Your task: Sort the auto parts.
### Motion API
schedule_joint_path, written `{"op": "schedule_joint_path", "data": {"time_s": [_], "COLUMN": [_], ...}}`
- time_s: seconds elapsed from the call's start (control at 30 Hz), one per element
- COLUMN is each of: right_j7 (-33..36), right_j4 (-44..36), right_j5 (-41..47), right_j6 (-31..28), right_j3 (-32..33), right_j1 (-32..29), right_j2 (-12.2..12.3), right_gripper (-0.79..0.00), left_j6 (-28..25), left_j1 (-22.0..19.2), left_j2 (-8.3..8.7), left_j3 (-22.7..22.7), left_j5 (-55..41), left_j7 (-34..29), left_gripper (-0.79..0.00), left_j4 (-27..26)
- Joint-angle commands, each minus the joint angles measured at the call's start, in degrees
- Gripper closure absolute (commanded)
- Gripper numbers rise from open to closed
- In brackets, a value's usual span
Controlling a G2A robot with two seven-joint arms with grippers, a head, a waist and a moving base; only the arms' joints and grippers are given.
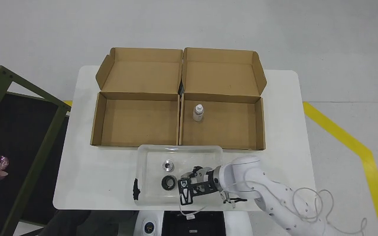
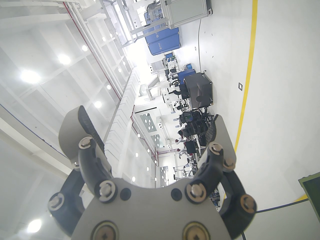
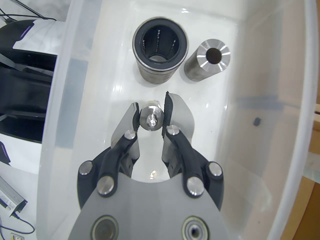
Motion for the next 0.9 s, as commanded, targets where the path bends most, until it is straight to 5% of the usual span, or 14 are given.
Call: {"op": "schedule_joint_path", "data": {"time_s": [0.0, 0.87], "right_j7": [-0.77, -12.9], "right_j4": [-0.57, -6.95], "right_j5": [0.33, 3.03], "right_j6": [0.06, -0.69], "right_j3": [0.84, 13.44], "right_j1": [0.03, -0.83], "right_j2": [0.17, 2.68], "right_gripper": [0.0, 0.0], "left_j6": [0.0, 0.0], "left_j1": [0.0, 0.0], "left_j2": [0.0, 0.0], "left_j3": [0.0, 0.0], "left_j5": [0.0, 0.0], "left_j7": [0.0, 0.0], "left_gripper": [-0.785, -0.785], "left_j4": [0.0, 0.0]}}
